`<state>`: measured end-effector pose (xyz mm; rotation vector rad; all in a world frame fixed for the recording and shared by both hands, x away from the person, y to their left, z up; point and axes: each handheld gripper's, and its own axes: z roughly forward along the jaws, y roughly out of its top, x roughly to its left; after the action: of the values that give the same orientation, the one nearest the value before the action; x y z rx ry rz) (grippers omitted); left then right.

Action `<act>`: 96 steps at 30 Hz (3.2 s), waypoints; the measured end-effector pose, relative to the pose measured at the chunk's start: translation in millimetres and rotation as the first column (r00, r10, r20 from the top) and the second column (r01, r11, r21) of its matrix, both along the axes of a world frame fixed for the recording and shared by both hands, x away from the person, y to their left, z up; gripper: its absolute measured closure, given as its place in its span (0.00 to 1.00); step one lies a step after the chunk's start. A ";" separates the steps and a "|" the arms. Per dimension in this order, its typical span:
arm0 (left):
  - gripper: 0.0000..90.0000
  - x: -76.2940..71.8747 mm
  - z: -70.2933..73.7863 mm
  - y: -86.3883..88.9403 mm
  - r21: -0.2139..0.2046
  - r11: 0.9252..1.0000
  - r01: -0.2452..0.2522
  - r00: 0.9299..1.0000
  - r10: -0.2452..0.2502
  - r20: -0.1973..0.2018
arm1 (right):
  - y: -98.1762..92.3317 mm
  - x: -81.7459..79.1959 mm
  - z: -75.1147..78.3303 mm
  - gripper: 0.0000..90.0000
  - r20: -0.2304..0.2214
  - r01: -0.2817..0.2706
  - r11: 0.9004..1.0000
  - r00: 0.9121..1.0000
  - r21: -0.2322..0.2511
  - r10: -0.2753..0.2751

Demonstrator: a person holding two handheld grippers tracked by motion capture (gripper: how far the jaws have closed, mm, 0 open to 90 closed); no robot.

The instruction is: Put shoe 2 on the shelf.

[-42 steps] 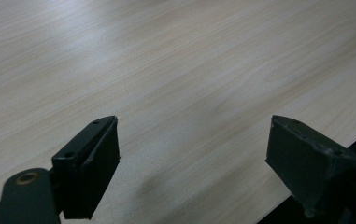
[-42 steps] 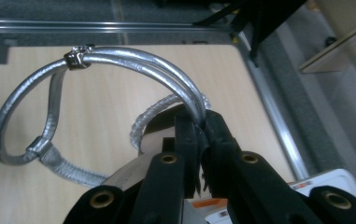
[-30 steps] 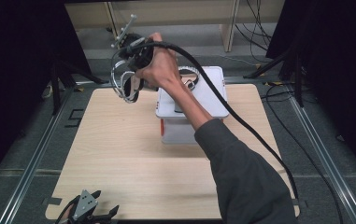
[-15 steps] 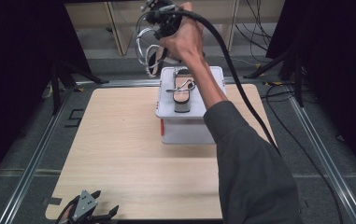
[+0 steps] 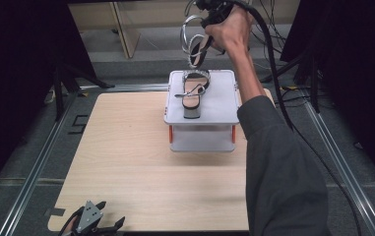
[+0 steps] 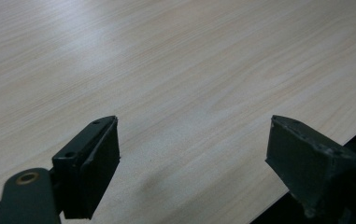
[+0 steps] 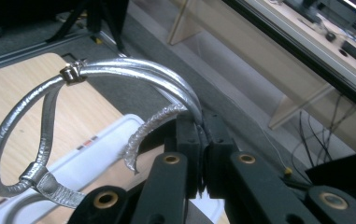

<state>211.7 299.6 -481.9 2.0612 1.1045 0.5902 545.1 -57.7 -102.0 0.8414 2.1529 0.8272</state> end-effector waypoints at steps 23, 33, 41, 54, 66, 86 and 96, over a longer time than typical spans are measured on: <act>0.19 -1.6 -0.7 0.2 -0.001 1.000 -0.007 1.000 0.007 0.004 | -47.3 30.1 -36.4 0.98 -0.039 0.146 0.988 0.989 0.040 -0.145; 0.19 -2.2 -0.4 -0.4 -0.012 1.000 -0.005 1.000 0.005 0.005 | -56.8 32.6 -58.2 0.98 -0.059 0.172 0.983 0.984 0.068 -0.168; 0.19 -1.5 -0.5 -0.5 0.009 1.000 -0.005 1.000 0.005 -0.001 | -59.3 12.6 -71.6 0.97 -0.152 0.104 0.988 0.985 0.111 -0.087; 0.19 -0.6 -1.5 -1.9 0.012 1.000 -0.010 1.000 0.010 -0.005 | -77.4 -12.5 -113.6 0.96 -0.242 0.018 0.989 0.970 0.146 0.018; 0.19 -0.8 -1.5 -2.4 0.006 1.000 -0.009 1.000 0.009 -0.005 | -81.5 -12.9 -150.5 0.94 -0.304 0.020 0.982 0.952 0.187 0.038; 0.19 -1.0 -1.5 -2.5 0.004 1.000 -0.005 1.000 0.005 -0.008 | -83.3 4.9 -168.2 0.94 -0.305 0.041 0.981 0.952 0.191 0.019; 0.19 -0.4 -1.6 -1.6 0.023 1.000 -0.004 1.000 0.004 -0.015 | -90.2 -21.7 -153.8 0.49 -0.302 0.045 0.966 0.953 0.254 0.035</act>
<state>211.3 298.0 -483.5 2.0865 1.1155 0.5936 523.4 -148.0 -255.8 1.1729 2.3368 1.0496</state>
